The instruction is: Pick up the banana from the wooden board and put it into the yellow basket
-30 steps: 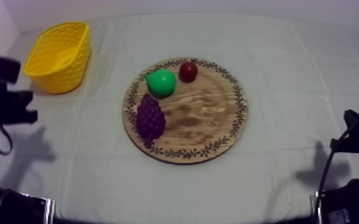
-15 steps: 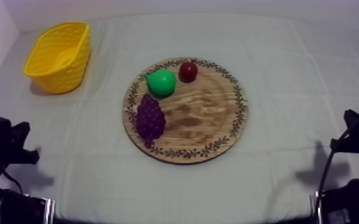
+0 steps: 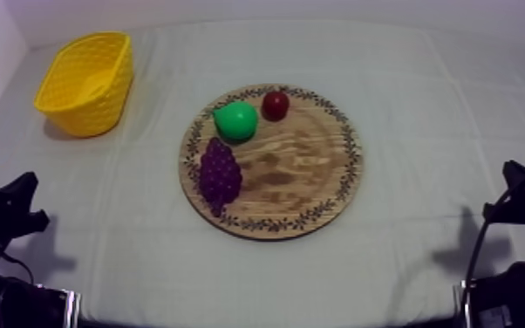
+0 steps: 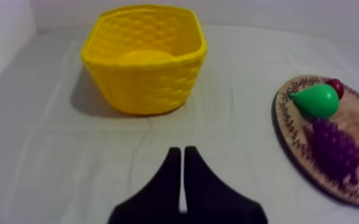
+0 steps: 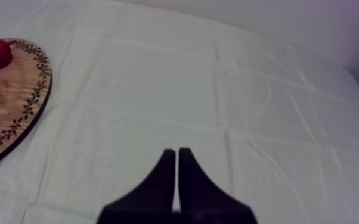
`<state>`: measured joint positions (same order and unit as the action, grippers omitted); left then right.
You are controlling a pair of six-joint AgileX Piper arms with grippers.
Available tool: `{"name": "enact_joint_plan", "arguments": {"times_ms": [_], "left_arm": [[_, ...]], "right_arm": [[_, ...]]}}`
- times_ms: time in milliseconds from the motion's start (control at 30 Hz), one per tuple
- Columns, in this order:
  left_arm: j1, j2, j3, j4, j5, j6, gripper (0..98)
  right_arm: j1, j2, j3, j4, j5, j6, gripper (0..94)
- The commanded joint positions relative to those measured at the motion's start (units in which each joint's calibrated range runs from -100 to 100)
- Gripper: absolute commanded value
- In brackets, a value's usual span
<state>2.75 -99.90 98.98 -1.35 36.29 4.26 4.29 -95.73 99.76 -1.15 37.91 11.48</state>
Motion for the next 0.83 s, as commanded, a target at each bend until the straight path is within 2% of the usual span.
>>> {"name": "enact_joint_plan", "arguments": {"times_ms": [0,300,800], "left_arm": [[0.00,-0.07,0.36,-0.29,-2.52,8.12,0.1],[0.03,-0.10,0.78,-0.61,-3.90,6.09,0.1],[0.03,-0.10,0.80,-0.62,-3.96,5.88,0.1]], "right_arm": [[0.00,-0.02,0.02,0.01,0.00,0.02,0.3],[0.00,-0.02,0.02,0.01,0.00,0.02,0.3],[0.00,-0.02,0.02,0.01,0.00,0.02,0.3]]}}
